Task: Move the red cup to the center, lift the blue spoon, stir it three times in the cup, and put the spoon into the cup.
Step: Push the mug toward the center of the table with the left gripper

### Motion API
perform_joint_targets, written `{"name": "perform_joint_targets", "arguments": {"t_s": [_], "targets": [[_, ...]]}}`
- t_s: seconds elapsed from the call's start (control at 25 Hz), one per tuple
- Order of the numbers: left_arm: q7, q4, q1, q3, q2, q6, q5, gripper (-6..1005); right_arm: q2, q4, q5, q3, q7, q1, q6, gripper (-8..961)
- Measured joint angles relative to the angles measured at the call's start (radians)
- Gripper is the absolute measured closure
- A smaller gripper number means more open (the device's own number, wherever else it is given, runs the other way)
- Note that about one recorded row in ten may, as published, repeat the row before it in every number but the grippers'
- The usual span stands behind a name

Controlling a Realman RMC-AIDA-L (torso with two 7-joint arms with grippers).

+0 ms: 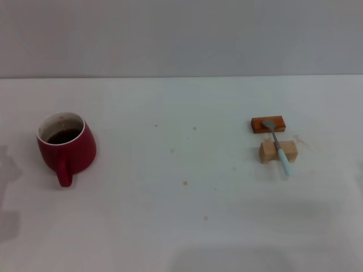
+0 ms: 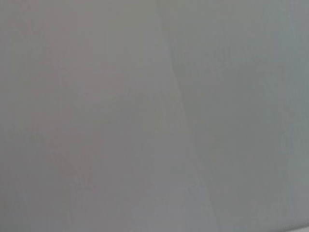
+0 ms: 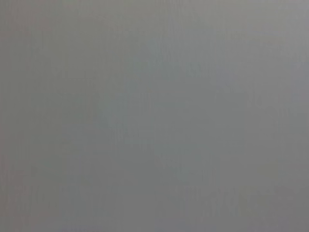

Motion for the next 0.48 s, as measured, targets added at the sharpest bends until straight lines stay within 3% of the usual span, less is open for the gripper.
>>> {"name": "perform_joint_targets", "arguments": {"t_s": [0.16,0.48], "targets": [[0.062,0.003,-0.022,-0.002,0.002,-0.043,0.002,1001,0.0,0.003,0.0,-0.002,0.0,0.001,0.0,173],[0.229,0.015,-0.073,0.011,0.002,-0.124,0.008,1001,0.0,0.004,-0.003,-0.003,0.0,0.002,-0.003,173]]}}
